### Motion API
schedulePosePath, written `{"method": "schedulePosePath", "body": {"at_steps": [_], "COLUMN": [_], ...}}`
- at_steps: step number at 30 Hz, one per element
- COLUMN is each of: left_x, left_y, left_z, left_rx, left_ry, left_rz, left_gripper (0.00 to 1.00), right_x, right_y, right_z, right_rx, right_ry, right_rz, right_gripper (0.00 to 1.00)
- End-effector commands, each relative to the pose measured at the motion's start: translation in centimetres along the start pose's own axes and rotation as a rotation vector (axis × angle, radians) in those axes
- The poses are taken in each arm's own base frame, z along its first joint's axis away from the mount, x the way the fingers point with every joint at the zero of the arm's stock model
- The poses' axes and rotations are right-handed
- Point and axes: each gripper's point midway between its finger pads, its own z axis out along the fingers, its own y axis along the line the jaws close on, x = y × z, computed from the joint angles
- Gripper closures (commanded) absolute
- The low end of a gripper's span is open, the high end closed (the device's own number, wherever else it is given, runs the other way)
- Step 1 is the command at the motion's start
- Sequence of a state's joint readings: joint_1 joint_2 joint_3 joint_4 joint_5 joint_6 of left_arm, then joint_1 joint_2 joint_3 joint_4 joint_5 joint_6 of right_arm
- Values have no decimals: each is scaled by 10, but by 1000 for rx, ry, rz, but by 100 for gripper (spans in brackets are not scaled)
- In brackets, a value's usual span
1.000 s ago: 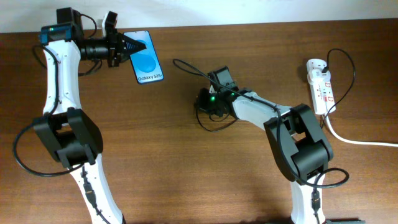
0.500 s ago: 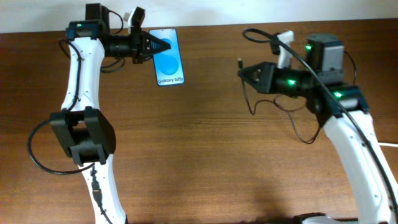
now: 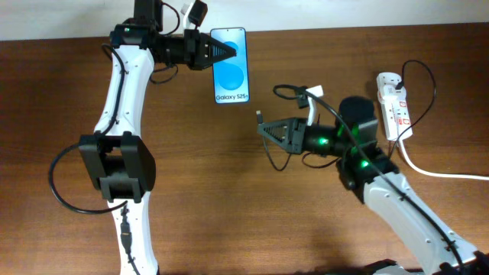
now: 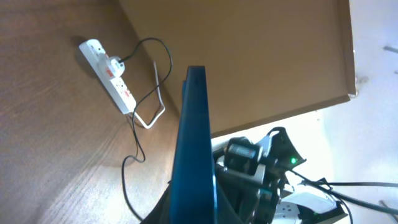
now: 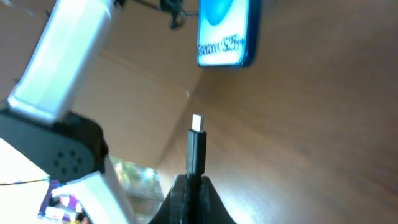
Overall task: Plug charger to phone and switch on socket
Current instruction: 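Raise the plug under the phone and push it into the port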
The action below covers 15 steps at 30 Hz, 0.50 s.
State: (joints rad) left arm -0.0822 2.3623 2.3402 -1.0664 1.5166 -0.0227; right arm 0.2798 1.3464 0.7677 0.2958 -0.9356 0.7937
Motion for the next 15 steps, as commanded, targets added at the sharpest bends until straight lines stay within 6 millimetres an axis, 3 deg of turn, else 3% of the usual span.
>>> {"method": "schedulePosePath", "body": {"at_steps": [1,5,15], "left_x": [-8,-10,-6], "left_y": [-23,-14,-16], "left_z": [-2,10,34], "left_rx": [54,-4,-7], "left_ry": [1,8,44], "left_rz": [-46,-187,-171], "left_gripper": [100,100,100], "right_x": [7,2,-5], "right_y": [-9,1,3], "right_z": [11,22,25], "right_rx": [41,33,17], "right_ry": [-56,-109,-140], "right_rz": [160,132,121], "right_gripper": [96,96,96]}}
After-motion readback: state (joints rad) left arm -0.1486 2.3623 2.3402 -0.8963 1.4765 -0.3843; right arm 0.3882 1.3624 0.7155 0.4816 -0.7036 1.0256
